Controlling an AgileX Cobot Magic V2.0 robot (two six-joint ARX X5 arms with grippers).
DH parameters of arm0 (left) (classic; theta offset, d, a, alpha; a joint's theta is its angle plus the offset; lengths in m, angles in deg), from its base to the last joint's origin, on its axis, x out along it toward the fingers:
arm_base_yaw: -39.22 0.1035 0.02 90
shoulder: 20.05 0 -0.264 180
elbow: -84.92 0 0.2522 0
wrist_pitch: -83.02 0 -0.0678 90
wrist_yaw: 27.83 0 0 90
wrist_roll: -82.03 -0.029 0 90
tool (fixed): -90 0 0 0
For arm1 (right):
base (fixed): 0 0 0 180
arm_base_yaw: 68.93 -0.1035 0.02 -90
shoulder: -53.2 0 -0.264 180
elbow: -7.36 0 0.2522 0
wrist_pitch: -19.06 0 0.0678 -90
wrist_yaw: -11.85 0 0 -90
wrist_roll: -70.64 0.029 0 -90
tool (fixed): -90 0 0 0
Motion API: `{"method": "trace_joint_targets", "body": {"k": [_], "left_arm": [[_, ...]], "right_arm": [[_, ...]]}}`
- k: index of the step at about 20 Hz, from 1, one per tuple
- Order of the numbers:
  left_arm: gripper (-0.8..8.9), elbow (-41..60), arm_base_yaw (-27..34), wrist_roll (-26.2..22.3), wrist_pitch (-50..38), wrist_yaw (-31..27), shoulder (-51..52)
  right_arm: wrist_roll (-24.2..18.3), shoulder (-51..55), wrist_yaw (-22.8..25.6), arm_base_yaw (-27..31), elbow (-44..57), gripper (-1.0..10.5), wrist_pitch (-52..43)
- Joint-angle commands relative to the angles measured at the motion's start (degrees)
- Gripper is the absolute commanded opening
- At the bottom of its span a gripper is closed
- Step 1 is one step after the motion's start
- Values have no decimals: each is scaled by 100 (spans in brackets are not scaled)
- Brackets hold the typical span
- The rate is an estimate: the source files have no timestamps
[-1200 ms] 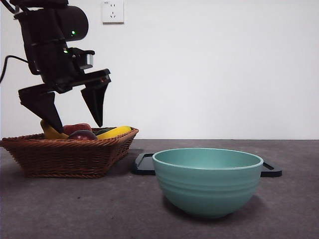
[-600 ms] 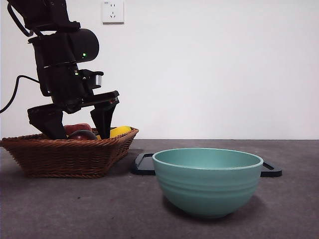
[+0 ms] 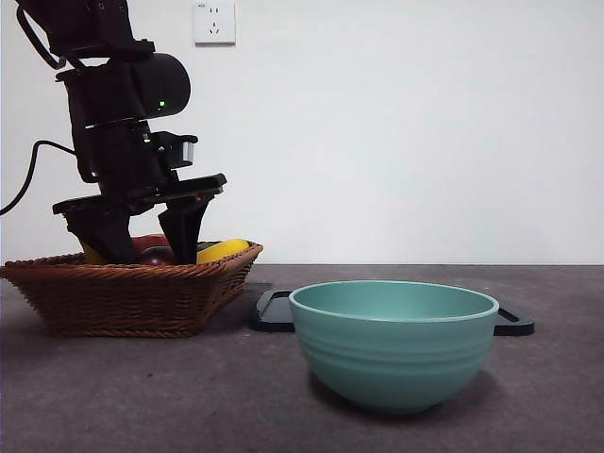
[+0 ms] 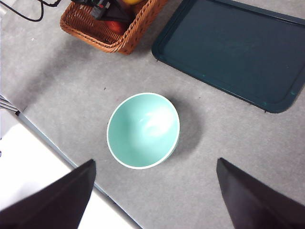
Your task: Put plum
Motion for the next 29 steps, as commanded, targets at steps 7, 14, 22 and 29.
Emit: {"method": "trace_joint_targets", "body": {"k": [7,14,22,29], "left_arm": [[266,-291,-72,17,129,-7,315],[266,-387,-695,-50,588,66,1818],[266,-382,-2308,-201,839,315,1941],[266,-382,-3156,-407,669,313,879]], "right_arm": [[-26,-39,2,-26,-127,407,-50],[-24,-39,2,-24,-127,407,-85],[-24,-39,4,-24,-127,407,-94],[-24,-39,4,-24,-127,407,-92]]}}
